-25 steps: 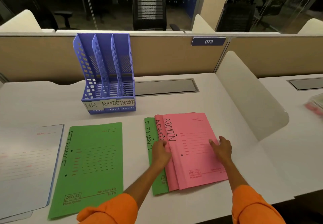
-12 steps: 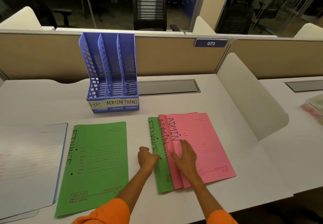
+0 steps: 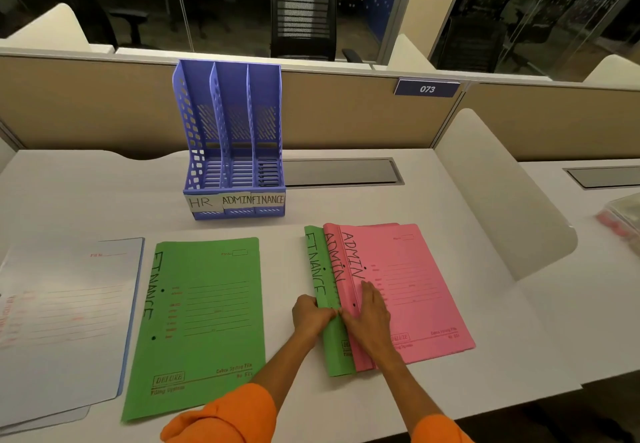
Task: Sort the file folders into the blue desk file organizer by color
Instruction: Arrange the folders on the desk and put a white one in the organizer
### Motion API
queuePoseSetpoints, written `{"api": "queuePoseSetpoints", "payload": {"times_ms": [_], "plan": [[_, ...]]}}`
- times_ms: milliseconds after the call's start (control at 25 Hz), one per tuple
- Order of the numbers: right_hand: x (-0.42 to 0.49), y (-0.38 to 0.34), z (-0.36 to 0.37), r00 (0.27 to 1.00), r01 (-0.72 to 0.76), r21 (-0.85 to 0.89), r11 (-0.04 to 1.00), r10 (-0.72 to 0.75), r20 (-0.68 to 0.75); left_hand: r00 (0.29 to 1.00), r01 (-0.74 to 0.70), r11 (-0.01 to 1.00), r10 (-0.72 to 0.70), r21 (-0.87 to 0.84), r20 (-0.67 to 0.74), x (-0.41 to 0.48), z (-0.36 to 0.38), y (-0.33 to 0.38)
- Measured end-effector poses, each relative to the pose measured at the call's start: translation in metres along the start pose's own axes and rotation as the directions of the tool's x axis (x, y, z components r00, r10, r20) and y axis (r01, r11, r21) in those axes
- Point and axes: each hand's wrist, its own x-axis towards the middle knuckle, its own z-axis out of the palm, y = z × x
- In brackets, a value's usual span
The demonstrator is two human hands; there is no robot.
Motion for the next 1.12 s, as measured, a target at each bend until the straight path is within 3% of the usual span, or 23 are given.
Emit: {"api": "queuePoseSetpoints", "payload": {"times_ms": [280, 720, 920, 1120], "plan": [[-0.002, -0.006, -0.004, 1.0, 0.023, -0.032, 0.999, -0.023, -0.017, 0.997, 0.027, 0.994, -0.02, -0.108, 0.069, -0.001, -0.008, 0.0], [-0.004, -0.014, 0.0, 1.0, 0.012, -0.074, 0.997, -0.014, -0.017, 0.999, 0.029, 0.986, -0.025, -0.166, 0.022, -0.006, -0.071, -0.013], [-0.002, -0.033, 0.002, 0.995, 0.044, -0.076, 0.996, -0.051, -0.089, 1.0, -0.01, 0.973, 0.011, -0.232, 0.004, -0.019, -0.11, -0.012], [0.002, -0.077, 0.014, 0.99, 0.138, 0.184, 0.973, -0.13, -0.054, 0.996, -0.087, 0.955, 0.088, -0.285, -0.008, -0.036, -0.146, -0.01]]}}
